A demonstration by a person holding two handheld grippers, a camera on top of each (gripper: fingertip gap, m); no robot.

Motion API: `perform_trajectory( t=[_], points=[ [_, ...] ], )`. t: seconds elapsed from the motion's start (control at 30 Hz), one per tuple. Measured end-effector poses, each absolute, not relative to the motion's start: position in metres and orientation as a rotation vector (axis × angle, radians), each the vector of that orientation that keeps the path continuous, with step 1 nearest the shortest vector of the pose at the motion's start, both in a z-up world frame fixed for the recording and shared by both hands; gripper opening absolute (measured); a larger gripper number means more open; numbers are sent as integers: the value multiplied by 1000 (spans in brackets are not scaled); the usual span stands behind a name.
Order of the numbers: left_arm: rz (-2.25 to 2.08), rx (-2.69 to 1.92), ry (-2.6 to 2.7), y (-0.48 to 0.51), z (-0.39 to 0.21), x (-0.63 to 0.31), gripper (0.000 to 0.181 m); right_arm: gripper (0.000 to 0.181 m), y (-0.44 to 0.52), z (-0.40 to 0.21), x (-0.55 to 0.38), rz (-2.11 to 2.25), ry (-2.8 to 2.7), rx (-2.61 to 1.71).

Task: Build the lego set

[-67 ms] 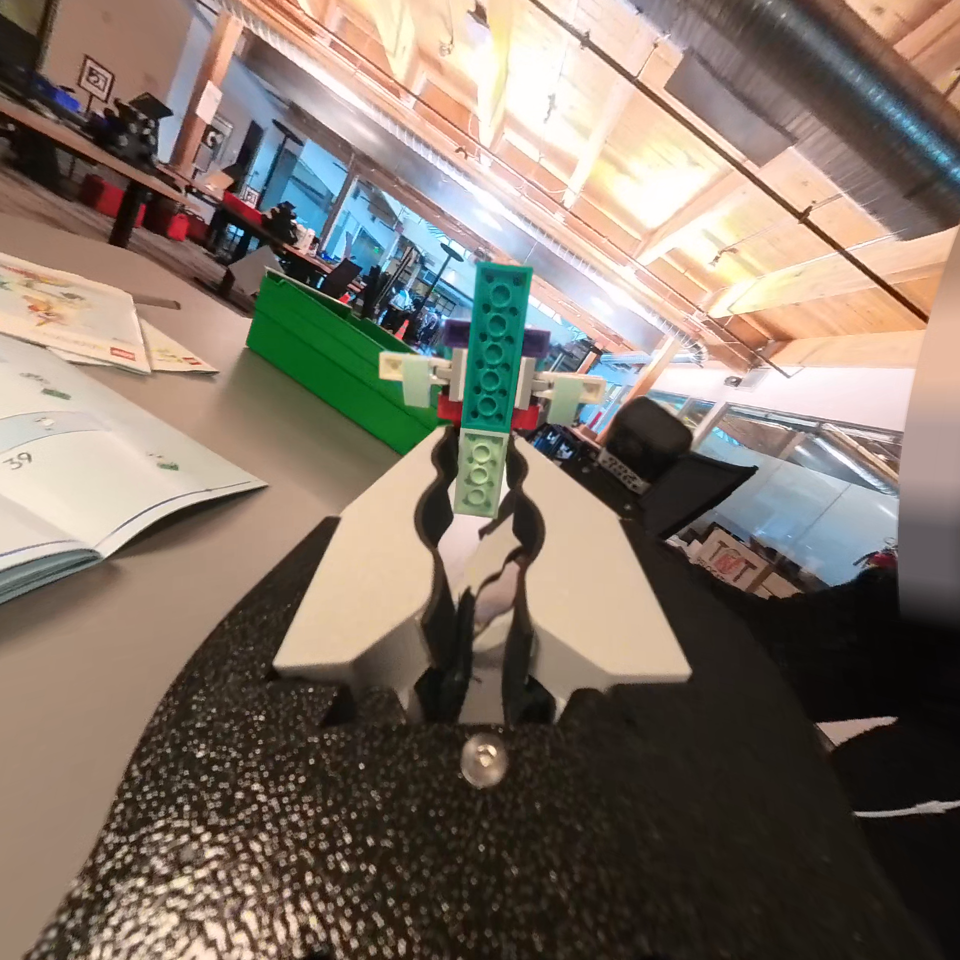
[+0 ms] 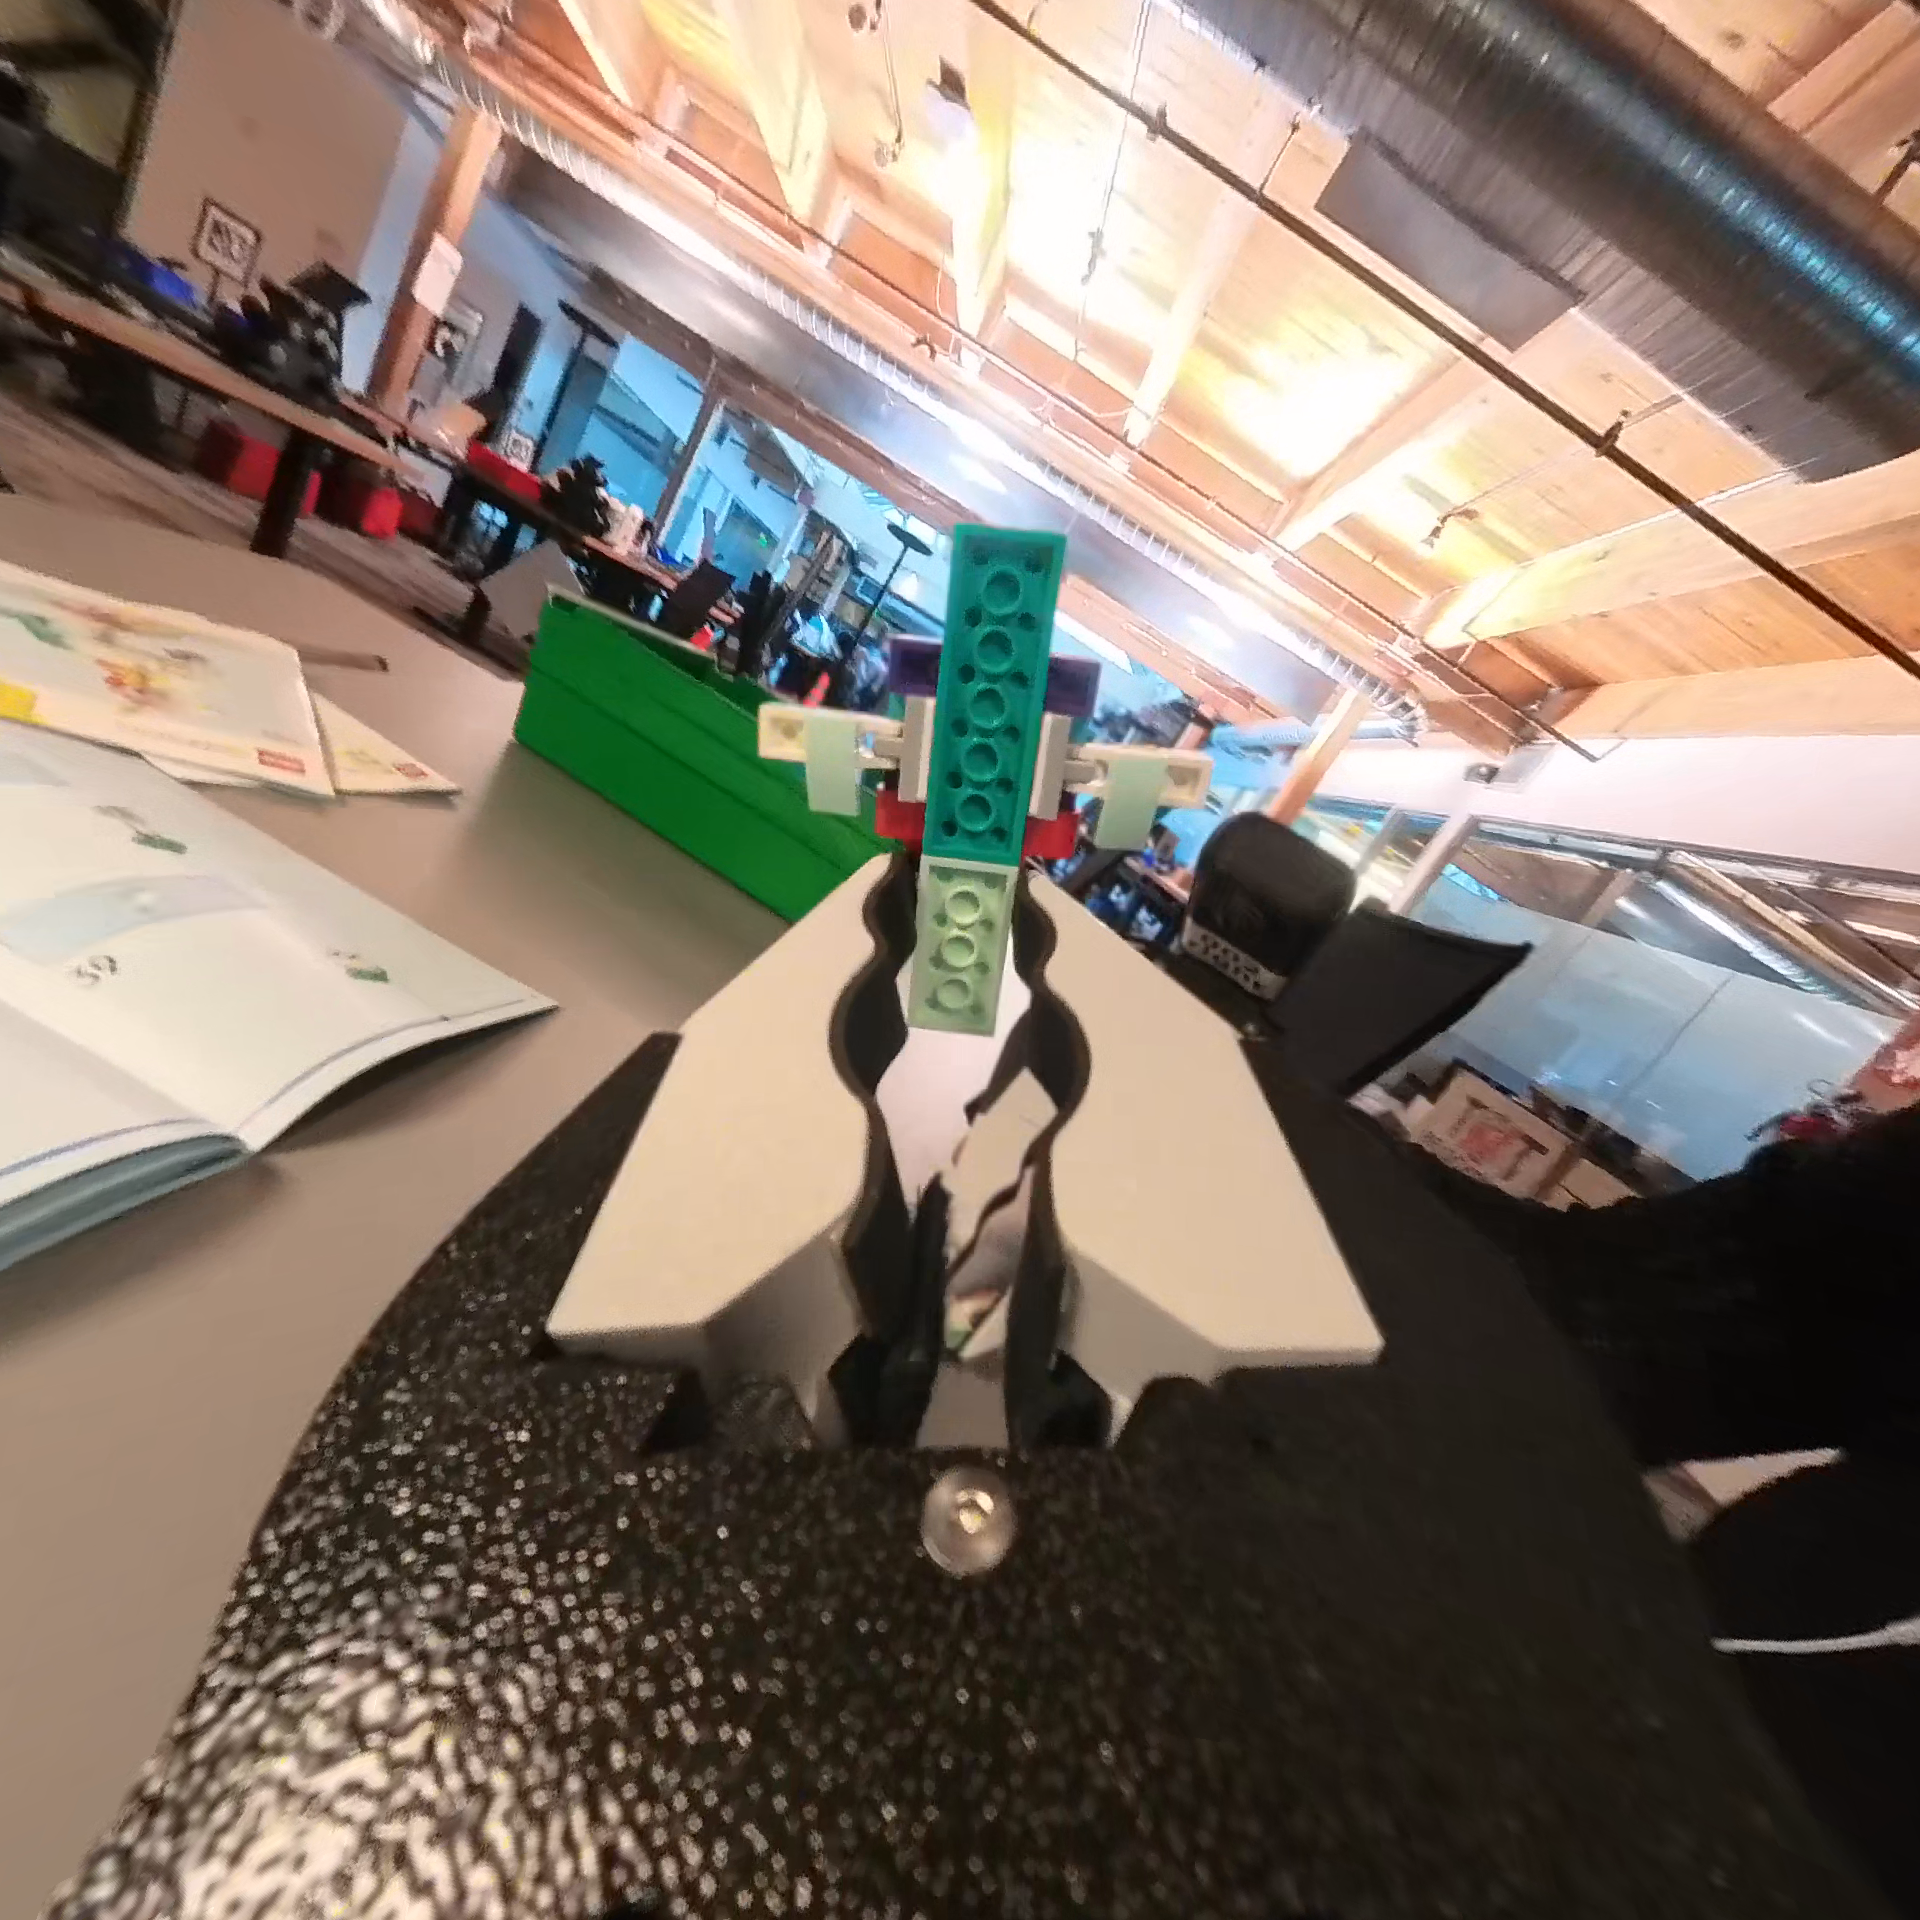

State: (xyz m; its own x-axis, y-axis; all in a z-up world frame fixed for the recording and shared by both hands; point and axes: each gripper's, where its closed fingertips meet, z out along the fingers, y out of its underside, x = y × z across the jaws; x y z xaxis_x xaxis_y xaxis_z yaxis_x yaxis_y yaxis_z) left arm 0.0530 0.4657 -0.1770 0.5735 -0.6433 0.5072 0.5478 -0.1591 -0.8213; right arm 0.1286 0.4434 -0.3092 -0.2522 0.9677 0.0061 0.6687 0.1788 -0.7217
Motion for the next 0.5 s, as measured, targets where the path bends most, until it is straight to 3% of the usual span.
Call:
perform_trajectory(
  t=[0.5],
  points=[
    [-693,-1165,-40,432,-149,-45,16,14,427,-313,93,739,-2083,-1259]
  ],
)
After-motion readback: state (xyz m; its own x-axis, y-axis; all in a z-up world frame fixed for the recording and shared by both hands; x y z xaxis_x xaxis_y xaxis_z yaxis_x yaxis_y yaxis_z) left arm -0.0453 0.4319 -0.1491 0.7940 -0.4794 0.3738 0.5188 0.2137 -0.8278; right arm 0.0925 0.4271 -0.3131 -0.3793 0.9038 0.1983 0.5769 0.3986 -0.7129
